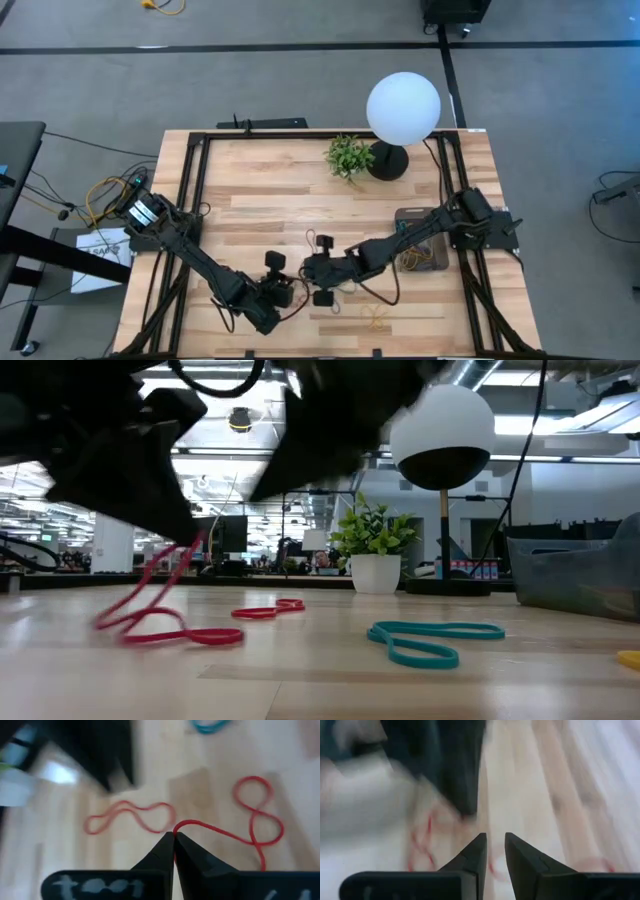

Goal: Pick and place items into bin
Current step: Put the bottom red rubber band into the black transparent bin

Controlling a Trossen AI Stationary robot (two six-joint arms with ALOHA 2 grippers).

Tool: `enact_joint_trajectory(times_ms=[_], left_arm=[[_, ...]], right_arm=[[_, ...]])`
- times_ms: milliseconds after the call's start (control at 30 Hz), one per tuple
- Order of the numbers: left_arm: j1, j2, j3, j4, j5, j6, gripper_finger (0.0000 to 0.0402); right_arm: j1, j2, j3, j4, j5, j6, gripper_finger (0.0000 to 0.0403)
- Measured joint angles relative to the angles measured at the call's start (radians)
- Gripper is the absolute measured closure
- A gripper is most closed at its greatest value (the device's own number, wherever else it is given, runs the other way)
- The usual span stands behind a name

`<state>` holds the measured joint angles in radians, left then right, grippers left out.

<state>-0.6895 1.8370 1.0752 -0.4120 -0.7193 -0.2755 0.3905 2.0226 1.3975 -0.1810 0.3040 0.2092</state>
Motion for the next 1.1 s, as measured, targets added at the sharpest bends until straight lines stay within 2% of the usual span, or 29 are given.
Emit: enact_joint_trajectory(times_ms=[100, 167, 267, 367, 600, 700, 833, 1100], left_arm=[[-0.001, 0.0, 0.0, 0.001, -0.094, 0.0, 0.0401], [-0.001, 0.0, 0.0, 0.008, -0.125, -0.002, 0.0401], [-0.002, 0.0, 0.0, 0.013, -0.127, -0.006, 0.0401], [-0.002, 0.0, 0.0, 0.014, -0.126, -0.008, 0.0401], [-0.002, 0.0, 0.0, -0.03, -0.136, -0.048, 0.0401], [-0.002, 0.0, 0.001, -0.072, -0.178, -0.095, 0.0401], [-0.002, 0.0, 0.001, -0.093, -0.224, -0.159, 0.0402], [-0.002, 0.0, 0.001, -0.086, -0.261, -0.176, 0.0401]], right_arm=[[-0.011, 0.046, 0.009, 0.049, -0.04, 0.0, 0.0339], [-0.019, 0.065, -0.003, 0.021, -0.042, -0.005, 0.0339], [-0.04, 0.104, 0.005, 0.093, -0.045, -0.006, 0.0339], [-0.06, 0.107, 0.001, 0.085, -0.046, 0.003, 0.0339], [-0.08, 0.09, 0.002, 0.05, -0.08, 0.17, 0.0339], [-0.072, 0.075, 0.004, 0.065, -0.12, 0.175, 0.0339], [-0.059, 0.068, 0.0, 0.081, -0.114, 0.146, 0.0339], [-0.057, 0.061, 0.002, 0.128, -0.093, 0.126, 0.0339]])
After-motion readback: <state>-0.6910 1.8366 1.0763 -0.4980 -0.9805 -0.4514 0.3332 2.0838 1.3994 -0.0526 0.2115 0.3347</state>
